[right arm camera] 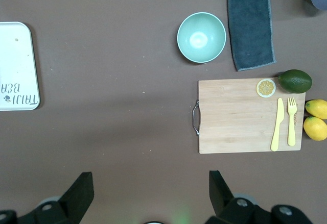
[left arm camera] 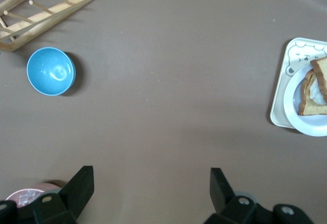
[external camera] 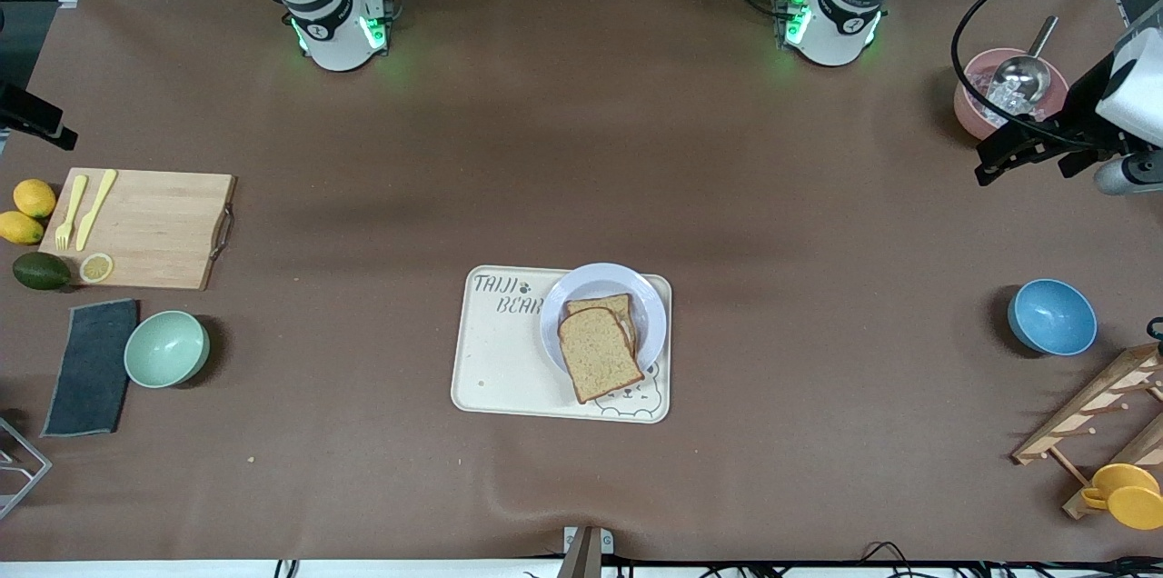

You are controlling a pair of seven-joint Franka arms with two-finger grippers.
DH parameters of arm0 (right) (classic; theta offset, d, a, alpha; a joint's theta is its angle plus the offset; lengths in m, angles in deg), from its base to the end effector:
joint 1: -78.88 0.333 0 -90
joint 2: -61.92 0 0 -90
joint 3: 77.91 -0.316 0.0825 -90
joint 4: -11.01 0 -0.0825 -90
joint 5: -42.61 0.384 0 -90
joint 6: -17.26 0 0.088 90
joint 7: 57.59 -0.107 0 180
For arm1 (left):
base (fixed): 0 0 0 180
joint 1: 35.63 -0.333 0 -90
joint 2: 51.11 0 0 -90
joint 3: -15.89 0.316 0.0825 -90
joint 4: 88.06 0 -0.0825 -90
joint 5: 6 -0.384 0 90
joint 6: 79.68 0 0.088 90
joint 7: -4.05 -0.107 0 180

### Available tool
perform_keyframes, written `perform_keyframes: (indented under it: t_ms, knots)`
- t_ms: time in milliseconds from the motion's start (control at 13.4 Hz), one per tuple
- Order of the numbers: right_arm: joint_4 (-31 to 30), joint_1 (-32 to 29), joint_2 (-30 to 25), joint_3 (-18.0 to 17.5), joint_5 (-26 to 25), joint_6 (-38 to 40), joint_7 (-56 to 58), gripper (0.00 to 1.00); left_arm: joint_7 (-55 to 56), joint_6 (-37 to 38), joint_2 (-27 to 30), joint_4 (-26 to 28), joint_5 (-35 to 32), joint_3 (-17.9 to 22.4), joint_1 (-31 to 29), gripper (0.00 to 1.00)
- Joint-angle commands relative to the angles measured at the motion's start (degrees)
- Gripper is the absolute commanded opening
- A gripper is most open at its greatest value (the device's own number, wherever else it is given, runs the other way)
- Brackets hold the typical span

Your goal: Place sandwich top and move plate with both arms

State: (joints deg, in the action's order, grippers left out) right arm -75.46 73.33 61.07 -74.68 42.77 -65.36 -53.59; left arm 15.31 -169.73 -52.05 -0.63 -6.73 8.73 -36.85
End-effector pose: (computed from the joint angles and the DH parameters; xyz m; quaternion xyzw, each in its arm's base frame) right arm 0.5304 -0.0819 0.6503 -0.9988 0.0415 0.0258 0.0047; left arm 0.5574 -0.0560 0.6367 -0.9988 -0.0465 -0.0154 0.0031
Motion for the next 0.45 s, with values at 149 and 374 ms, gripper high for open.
perform_keyframes:
  t_ms: [149,374]
  knots:
    - [1.0,0.1,0.6,0.0,0.4,0.2,-0.5,1.0,-0.1,3.4,1.0,-0.2,0.8,0.9,0.8,1.0]
    - [1.0,0.2,0.6,0.0,0.4,0.2,-0.5,1.0,-0.2,5.1,0.9,-0.7,0.8,0.9,0.8,1.0]
